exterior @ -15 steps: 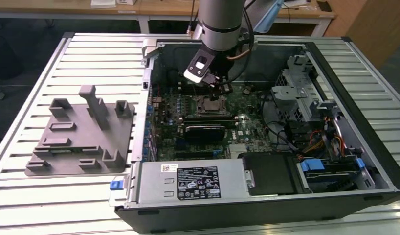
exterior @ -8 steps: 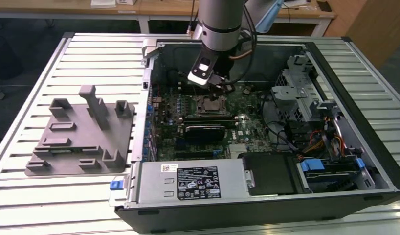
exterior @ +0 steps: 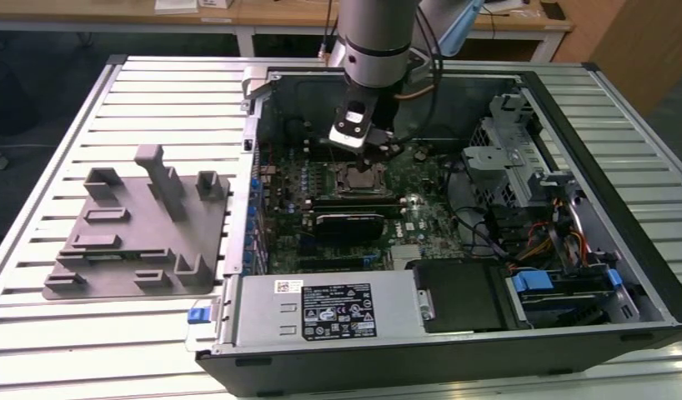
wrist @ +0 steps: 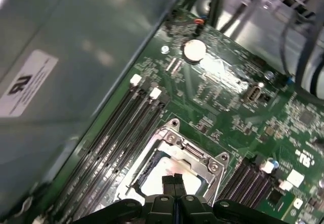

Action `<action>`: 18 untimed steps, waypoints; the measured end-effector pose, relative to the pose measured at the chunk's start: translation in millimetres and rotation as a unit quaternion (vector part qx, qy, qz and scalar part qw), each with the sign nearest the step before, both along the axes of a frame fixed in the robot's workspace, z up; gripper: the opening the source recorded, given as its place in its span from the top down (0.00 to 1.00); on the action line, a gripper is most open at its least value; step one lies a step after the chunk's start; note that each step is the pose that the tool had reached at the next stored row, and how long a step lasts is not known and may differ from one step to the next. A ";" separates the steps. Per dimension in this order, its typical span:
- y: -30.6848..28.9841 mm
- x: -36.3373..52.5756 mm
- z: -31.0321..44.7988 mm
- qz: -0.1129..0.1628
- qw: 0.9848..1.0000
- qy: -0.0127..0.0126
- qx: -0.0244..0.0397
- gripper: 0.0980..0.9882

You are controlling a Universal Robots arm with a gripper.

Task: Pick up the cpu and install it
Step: 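Close the cpu cover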

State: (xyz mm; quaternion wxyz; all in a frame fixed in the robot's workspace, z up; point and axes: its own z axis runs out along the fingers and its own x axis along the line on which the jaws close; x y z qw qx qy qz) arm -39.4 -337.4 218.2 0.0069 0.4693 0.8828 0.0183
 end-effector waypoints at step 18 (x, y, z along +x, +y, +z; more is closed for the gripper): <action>0.0 0.0 -0.9 0.163 0.987 0.000 0.000 0.99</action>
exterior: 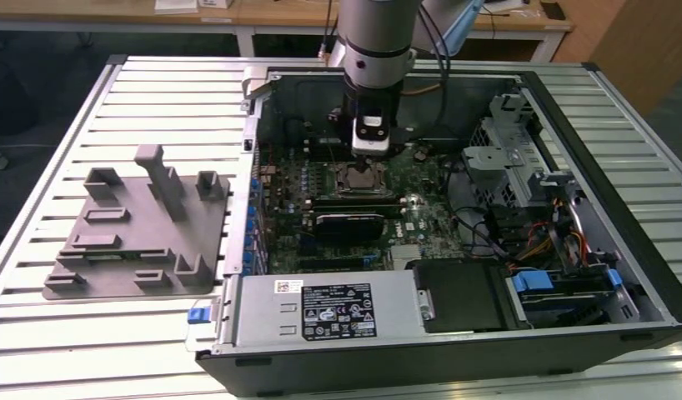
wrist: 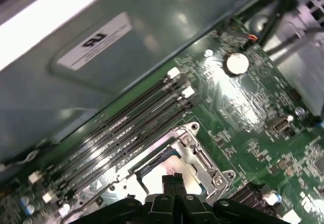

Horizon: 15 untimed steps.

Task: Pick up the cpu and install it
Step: 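Close the cpu cover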

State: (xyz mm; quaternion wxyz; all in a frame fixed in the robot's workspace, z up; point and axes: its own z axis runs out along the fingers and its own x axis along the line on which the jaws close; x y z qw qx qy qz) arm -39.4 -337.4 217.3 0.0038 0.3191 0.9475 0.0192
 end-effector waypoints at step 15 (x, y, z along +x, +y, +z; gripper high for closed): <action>0.0 -0.1 -0.6 0.136 0.991 0.000 0.000 0.99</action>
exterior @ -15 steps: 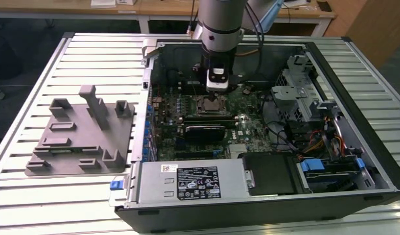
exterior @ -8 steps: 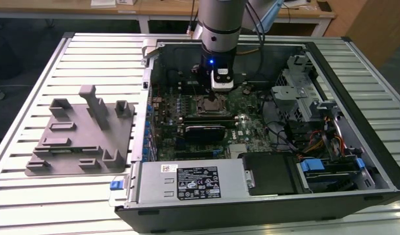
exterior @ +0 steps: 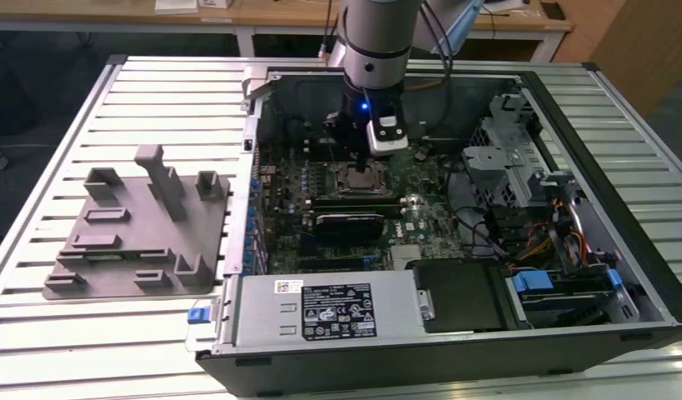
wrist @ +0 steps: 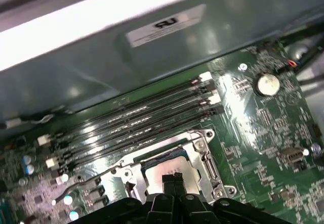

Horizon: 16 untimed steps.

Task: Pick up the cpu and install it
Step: 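Close the cpu cover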

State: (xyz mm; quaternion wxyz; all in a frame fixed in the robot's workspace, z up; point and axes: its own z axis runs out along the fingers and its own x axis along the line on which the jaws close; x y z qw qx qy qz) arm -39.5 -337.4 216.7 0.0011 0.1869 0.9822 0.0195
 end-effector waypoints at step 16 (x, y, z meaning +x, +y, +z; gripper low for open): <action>0.0 -0.2 -0.5 0.145 0.989 0.000 0.000 0.99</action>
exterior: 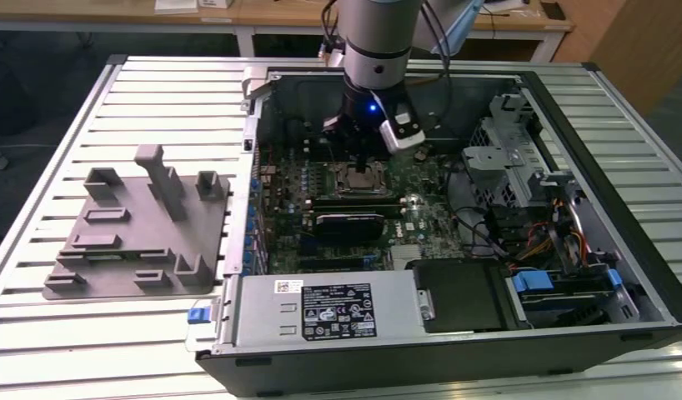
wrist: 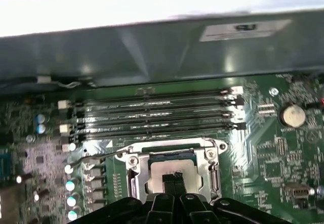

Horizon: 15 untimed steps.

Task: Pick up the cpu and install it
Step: 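Close the cpu cover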

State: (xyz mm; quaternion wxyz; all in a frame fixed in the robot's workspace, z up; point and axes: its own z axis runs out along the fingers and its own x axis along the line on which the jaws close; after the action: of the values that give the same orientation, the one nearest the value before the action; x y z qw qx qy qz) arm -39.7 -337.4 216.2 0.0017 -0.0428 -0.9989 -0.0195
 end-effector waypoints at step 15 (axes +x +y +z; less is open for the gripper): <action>0.0 -0.1 -0.3 0.105 0.994 0.000 0.000 0.99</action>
State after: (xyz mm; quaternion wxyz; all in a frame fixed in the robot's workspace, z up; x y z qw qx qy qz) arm -39.8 -337.4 216.0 0.0037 0.0624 -0.9979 -0.0191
